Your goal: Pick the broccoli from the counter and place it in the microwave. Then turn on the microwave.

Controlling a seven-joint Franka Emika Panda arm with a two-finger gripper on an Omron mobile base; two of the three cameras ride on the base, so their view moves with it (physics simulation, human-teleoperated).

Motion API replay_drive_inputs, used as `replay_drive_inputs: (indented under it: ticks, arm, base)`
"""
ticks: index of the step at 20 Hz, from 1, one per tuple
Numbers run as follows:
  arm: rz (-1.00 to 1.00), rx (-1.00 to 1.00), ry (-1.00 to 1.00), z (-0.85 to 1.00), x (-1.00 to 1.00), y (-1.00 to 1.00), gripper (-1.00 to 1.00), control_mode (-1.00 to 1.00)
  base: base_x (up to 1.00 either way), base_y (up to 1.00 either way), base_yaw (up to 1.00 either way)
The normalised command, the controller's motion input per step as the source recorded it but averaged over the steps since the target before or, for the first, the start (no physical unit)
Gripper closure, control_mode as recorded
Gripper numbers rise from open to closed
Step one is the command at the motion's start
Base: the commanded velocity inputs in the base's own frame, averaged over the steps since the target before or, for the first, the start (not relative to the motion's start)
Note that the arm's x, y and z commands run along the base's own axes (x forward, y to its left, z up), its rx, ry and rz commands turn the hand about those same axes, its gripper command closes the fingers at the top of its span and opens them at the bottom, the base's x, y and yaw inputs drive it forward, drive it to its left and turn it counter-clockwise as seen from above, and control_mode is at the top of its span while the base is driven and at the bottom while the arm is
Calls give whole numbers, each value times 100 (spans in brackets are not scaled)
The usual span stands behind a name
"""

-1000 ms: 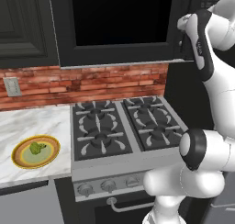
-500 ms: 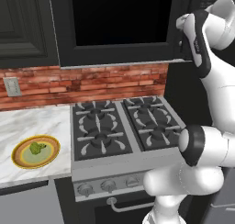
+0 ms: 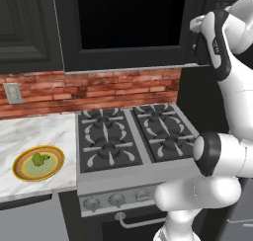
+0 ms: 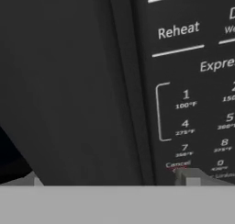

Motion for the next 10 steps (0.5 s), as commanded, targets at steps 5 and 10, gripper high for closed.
replay_drive_inputs:
  ticks: [5, 10]
  arm:
    - [4, 0, 3, -1, 42, 7, 100, -100]
    - [0, 0, 1, 0, -15, 39, 100, -100]
  base:
    - [0, 0, 0]
    - [0, 0, 0]
